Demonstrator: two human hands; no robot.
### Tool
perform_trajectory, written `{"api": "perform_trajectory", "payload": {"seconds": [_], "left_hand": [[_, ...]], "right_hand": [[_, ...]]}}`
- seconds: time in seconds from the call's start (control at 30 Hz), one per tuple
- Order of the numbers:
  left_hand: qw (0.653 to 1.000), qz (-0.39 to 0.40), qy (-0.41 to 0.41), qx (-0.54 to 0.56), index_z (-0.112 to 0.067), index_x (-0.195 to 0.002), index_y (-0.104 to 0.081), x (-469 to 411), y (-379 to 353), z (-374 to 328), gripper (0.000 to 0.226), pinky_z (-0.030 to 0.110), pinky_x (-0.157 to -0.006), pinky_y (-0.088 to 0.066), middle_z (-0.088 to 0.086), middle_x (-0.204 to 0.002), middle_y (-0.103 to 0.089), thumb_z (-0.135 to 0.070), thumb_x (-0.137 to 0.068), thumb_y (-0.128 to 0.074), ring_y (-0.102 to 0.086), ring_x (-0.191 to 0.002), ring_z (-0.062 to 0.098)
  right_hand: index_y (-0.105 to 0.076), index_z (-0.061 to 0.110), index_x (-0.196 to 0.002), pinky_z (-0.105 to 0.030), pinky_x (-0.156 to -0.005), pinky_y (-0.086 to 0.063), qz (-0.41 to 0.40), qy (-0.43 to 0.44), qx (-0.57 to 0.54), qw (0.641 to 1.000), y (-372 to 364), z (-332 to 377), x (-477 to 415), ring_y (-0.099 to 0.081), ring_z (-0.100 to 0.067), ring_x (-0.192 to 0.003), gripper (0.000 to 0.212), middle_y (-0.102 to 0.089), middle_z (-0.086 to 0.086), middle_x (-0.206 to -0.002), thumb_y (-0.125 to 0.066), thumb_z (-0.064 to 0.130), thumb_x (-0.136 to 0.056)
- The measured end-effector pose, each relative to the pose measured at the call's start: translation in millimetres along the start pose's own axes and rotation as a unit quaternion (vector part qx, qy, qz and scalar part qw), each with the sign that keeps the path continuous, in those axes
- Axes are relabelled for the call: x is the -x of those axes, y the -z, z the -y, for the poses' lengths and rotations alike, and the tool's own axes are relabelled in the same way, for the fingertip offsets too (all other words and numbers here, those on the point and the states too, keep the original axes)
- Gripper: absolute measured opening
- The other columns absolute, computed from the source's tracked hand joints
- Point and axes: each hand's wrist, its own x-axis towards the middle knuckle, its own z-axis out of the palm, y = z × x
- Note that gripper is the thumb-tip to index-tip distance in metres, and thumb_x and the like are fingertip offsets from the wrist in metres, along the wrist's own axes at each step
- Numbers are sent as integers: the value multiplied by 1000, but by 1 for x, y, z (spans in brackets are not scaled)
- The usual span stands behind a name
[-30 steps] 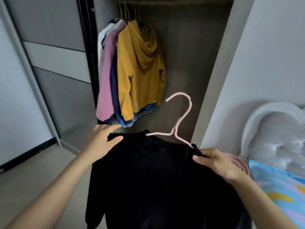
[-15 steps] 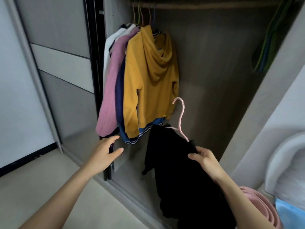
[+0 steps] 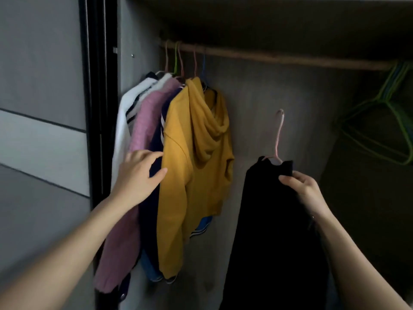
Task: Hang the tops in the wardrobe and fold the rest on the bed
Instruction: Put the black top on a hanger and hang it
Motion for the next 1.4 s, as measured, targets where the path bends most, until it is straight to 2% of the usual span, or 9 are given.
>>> {"api": "perform_trajectory", "payload": {"seconds": [0.13, 0.2, 0.43, 0.57, 0.7, 0.83, 1.03, 1.17, 1.4], "left_hand": [[994, -53, -50, -81, -14, -128, -56, -86, 9, 27, 47, 51, -96, -31, 17, -134, -48, -41, -88, -58, -31, -128, 37], [990, -63, -52, -116, -15, -132, -51, -117, 12, 37, 49, 52, -101, -26, 18, -141, -38, -37, -89, -57, -23, -133, 35], [972, -107, -70, -198, -16, -136, -44, -191, 28, 72, 49, 56, -108, -11, 21, -150, -19, -34, -91, -52, -6, -139, 36], [950, -180, -116, -227, -4, -121, -57, -213, 42, 99, 45, 64, -104, -12, 31, -143, -29, -20, -80, -67, -18, -134, 47], [922, -155, -153, -319, -2, -120, -61, -220, 39, 134, 57, 44, -113, 13, 30, -146, -30, -13, -67, -78, -19, -132, 55], [890, -185, -171, -380, -5, -129, -54, -221, 31, 148, 61, 45, -114, 13, 27, -148, -27, -19, -73, -73, 12, -139, 42], [867, -227, -168, -411, -8, -132, -52, -225, 27, 151, 59, 47, -115, 6, 25, -148, -30, -24, -77, -66, -21, -135, 50], [860, -244, -169, -415, -8, -131, -52, -227, 24, 155, 56, 46, -115, 5, 25, -148, -30, -24, -79, -63, -22, -133, 49], [858, -250, -179, -412, -7, -133, -50, -226, 24, 154, 56, 45, -115, 7, 24, -149, -28, -25, -80, -61, -19, -134, 48]], "right_hand": [[-62, 0, -86, -14, -42, -46, -47, 50, 33, 997, -24, 40, -35, -62, -8, -45, 40, -67, -1, -55, -78, 30, -66], [-60, 1, -84, -14, -40, -44, -78, 64, 76, 992, -32, 59, -53, -58, -5, -40, 11, -63, 0, -49, -63, 11, -85], [-55, 2, -77, -10, -38, -41, -116, 126, 161, 972, -92, 120, -116, -51, 1, -34, 14, -58, 1, -47, -52, 2, -91], [-57, 1, -91, -15, -42, -42, -141, 145, 177, 963, -121, 133, -161, -56, -7, -43, 4, -58, -4, -61, -56, 4, -88], [-50, 2, -77, -18, -39, -39, -161, 125, 195, 959, -146, 140, -205, -50, -17, -57, 13, -51, -11, -76, -58, 7, -86], [-43, 7, -69, -11, -29, -32, -158, 121, 209, 957, -161, 139, -239, -47, -17, -57, 23, -45, -8, -67, -54, 2, -88], [-44, 7, -69, -12, -29, -33, -142, 118, 195, 963, -180, 129, -282, -49, -19, -59, 22, -47, -8, -69, -53, 1, -89], [-43, 9, -66, -22, -39, -38, -144, 107, 211, 961, -191, 112, -300, -48, -20, -58, 25, -46, -8, -68, -53, 2, -88], [-46, 8, -71, -25, -43, -41, -98, 82, 241, 962, -207, 81, -307, -48, -18, -56, 22, -48, -8, -70, -53, 12, -91]]}}
